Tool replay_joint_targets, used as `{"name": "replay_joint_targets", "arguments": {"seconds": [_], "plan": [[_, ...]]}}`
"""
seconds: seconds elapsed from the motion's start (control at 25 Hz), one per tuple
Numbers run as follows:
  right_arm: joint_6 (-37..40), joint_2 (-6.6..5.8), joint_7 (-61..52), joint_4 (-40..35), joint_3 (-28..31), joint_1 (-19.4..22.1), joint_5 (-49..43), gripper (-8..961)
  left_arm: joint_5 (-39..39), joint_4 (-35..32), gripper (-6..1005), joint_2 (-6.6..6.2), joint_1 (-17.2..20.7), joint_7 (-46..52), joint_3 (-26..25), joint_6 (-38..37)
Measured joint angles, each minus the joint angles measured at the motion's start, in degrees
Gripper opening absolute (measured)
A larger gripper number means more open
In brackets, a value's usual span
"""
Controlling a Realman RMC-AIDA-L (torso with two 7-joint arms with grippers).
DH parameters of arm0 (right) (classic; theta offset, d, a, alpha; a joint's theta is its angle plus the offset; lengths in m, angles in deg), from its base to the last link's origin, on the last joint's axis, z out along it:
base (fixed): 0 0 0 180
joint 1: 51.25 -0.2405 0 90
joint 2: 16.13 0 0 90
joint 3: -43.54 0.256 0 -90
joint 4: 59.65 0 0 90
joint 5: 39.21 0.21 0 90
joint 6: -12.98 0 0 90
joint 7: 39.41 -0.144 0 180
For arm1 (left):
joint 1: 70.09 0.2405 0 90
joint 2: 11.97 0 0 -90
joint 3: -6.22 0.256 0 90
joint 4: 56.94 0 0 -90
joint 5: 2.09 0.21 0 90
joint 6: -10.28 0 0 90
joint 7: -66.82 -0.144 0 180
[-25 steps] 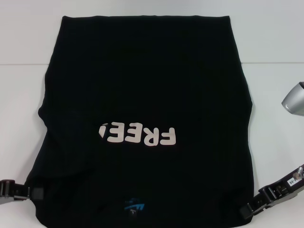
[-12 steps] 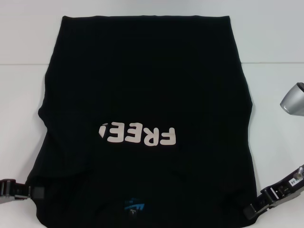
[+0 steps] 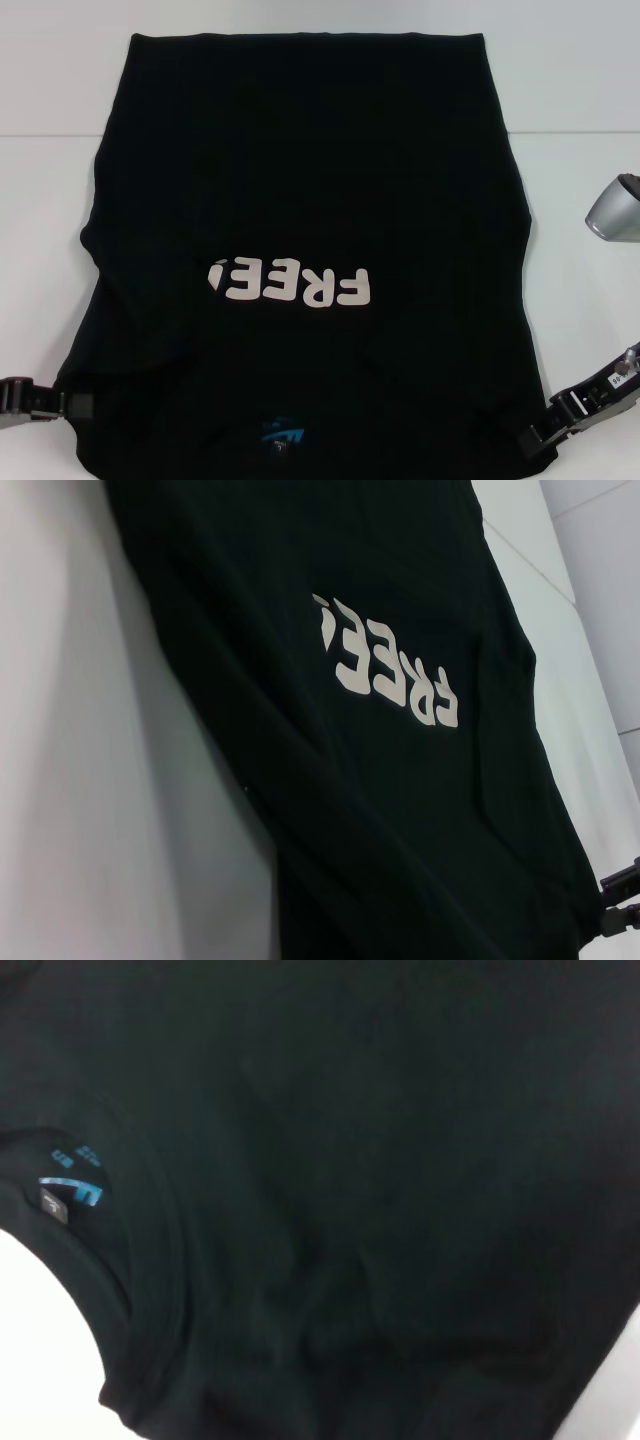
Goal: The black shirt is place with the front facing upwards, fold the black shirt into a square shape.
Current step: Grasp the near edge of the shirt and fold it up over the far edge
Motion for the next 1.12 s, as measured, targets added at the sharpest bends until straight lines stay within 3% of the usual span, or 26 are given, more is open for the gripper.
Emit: {"name": "replay_joint_targets", "arguments": {"seconds": [1.12], "plan": [[-1.0,1.41,0.6,-1.0,-1.3,-0.4,-0.2,203,0.0,0.0,15,0.0,-0.1,0.0,0.0,-0.1]]}}
